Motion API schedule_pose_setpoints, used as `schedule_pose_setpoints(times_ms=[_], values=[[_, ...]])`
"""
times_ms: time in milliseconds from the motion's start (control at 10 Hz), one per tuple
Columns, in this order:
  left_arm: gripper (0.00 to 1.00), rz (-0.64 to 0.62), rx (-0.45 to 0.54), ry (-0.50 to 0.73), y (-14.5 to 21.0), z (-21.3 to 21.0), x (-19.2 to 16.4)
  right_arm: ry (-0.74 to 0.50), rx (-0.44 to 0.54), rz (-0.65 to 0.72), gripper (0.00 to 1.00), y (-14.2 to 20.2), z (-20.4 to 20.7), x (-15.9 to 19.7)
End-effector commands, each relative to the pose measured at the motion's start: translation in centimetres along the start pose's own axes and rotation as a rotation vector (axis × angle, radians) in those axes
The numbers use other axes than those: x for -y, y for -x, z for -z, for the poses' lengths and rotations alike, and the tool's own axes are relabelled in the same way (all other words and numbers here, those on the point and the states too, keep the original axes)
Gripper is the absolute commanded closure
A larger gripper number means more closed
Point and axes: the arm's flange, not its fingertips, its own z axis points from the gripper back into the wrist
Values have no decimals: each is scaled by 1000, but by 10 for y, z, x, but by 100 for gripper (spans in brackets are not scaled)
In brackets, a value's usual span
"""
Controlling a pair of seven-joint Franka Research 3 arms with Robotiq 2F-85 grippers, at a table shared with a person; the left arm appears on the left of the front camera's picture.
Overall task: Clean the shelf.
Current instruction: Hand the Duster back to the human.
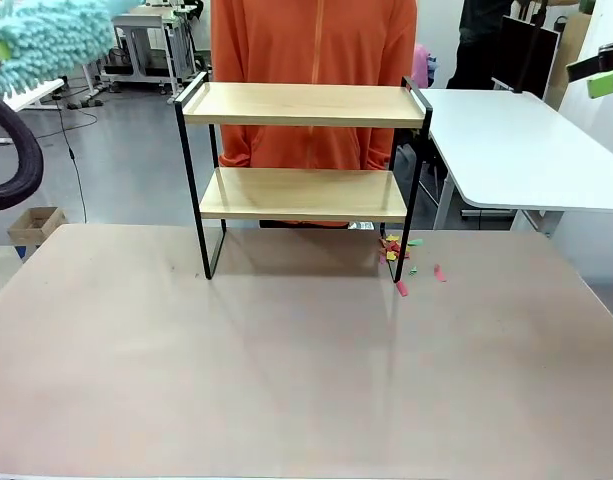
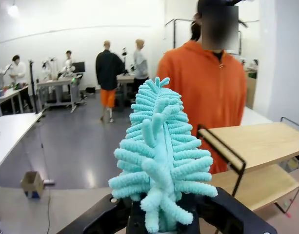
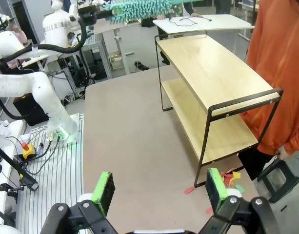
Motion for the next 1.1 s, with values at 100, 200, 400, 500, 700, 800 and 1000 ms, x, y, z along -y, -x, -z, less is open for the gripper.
schedule_pose_setpoints(times_ms=[100,200,400,500,700,800,1000], values=[[83,-11,-31,-121,65,6,-14,-6,-11,-18,0,0,-2,-1],[83,-1,-53,-162,83,7,-17,-6,-11,-18,0,0,-2,-1],[83,-34,-74,-141,126,10,-14,-6,-11,-18,0,0,-2,-1],[83,-51,-78,-141,146,7,-12,-6,-11,-18,0,0,-2,-1],[83,-99,-116,-131,187,2,-7,-6,-11,-18,0,0,-2,-1],[83,-112,-107,-143,200,0,-3,-6,-11,-18,0,0,-2,-1],[83,-97,-126,-108,210,-6,5,-6,-11,-18,0,0,-2,-1]])
